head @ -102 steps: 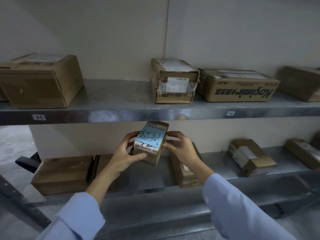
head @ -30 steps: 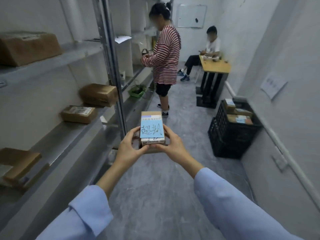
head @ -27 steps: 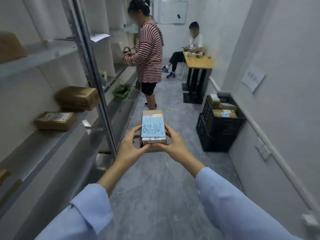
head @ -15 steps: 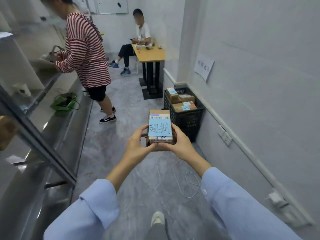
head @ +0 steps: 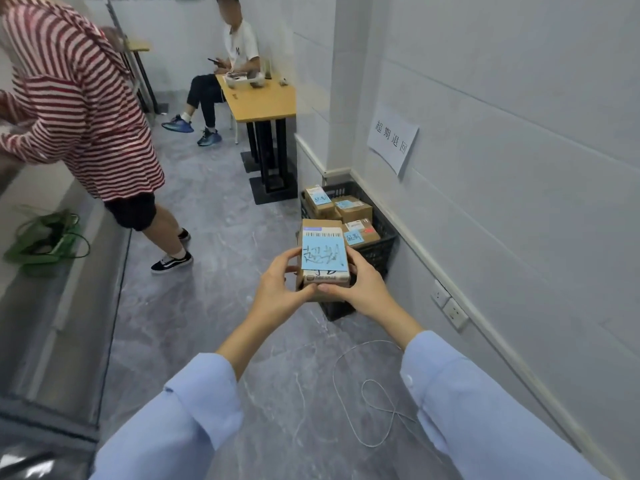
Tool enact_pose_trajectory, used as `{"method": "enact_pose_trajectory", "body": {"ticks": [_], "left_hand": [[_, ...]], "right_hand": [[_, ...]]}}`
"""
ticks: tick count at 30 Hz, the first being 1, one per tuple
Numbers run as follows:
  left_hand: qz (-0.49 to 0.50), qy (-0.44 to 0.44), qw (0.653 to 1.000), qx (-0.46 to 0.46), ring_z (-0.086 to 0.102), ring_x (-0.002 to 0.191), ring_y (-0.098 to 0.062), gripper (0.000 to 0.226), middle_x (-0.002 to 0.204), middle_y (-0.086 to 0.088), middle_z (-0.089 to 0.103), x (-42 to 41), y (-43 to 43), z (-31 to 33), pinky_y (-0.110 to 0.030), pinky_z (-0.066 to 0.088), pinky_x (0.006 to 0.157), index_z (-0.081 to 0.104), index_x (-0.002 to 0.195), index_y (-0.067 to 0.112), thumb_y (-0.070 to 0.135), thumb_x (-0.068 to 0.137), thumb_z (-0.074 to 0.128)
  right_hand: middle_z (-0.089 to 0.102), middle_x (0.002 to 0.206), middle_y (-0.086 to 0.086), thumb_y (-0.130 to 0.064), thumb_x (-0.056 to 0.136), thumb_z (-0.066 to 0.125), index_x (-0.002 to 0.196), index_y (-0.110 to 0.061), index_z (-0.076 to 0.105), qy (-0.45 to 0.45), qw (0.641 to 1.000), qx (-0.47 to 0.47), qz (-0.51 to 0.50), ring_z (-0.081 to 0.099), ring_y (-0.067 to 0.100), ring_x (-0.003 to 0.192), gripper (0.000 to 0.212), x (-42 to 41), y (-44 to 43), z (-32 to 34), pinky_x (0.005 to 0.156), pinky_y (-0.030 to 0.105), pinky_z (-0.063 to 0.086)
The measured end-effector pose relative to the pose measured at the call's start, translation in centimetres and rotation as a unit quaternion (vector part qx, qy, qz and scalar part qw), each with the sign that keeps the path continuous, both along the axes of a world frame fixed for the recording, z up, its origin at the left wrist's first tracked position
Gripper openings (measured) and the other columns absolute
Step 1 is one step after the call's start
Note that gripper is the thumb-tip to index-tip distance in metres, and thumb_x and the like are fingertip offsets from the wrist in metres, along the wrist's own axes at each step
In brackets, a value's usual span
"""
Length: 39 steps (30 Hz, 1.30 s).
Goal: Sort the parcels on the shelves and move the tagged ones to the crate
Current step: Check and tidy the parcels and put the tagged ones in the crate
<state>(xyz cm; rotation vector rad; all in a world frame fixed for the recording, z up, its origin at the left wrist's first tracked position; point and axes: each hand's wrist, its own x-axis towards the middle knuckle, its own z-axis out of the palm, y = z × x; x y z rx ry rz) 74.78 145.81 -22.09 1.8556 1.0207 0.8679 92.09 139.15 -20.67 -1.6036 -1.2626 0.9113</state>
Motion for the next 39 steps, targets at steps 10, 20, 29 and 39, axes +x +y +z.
{"method": "enact_pose_trajectory", "body": {"ticks": [10,20,29,39], "left_hand": [[0.023,0.005,1.0,-0.021,0.053,0.11,0.006,0.067,0.136,0.014,0.052,5.9,13.6,-2.0,-0.011,0.039,0.08,0.045,0.137,0.031,0.033,0.079,0.079],[0.039,0.027,0.999,-0.023,0.055,0.113,0.002,0.066,0.133,0.019,0.051,17.9,28.0,-3.2,-0.005,0.04,0.077,0.044,0.136,0.034,0.039,0.079,0.078],[-0.012,0.086,0.996,-0.034,0.039,0.112,0.025,0.074,0.132,0.025,0.042,25.4,37.4,-6.6,-0.003,0.035,0.086,0.038,0.144,0.031,0.044,0.081,0.075],[0.027,0.274,0.961,0.031,0.033,0.137,-0.019,0.063,0.15,0.004,0.04,27.4,49.9,-11.6,-0.044,0.027,0.107,0.036,0.148,0.024,0.042,0.091,0.058]], "right_hand": [[0.054,0.138,-0.012,-0.021,0.074,0.085,0.145,-0.028,0.037,0.015,1.0,-0.001,0.027,0.047,-0.005,0.118,0.085,5.7,14.9,-1.7,0.077,0.003,0.046],[0.055,0.14,-0.006,-0.02,0.079,0.081,0.143,-0.029,0.038,-0.003,0.998,-0.033,0.057,0.049,0.01,0.13,0.079,18.3,30.3,-2.2,0.078,0.003,0.043],[0.056,0.139,-0.004,-0.011,0.082,0.078,0.147,-0.028,0.035,0.033,0.996,-0.072,0.038,0.051,0.014,0.131,0.079,25.9,39.1,-6.3,0.103,0.043,0.049],[0.057,0.125,-0.023,-0.01,0.082,0.077,0.147,-0.037,0.03,0.031,0.988,-0.147,0.047,0.054,-0.012,0.112,0.084,33.0,50.4,-13.3,0.088,0.012,0.047]]}}
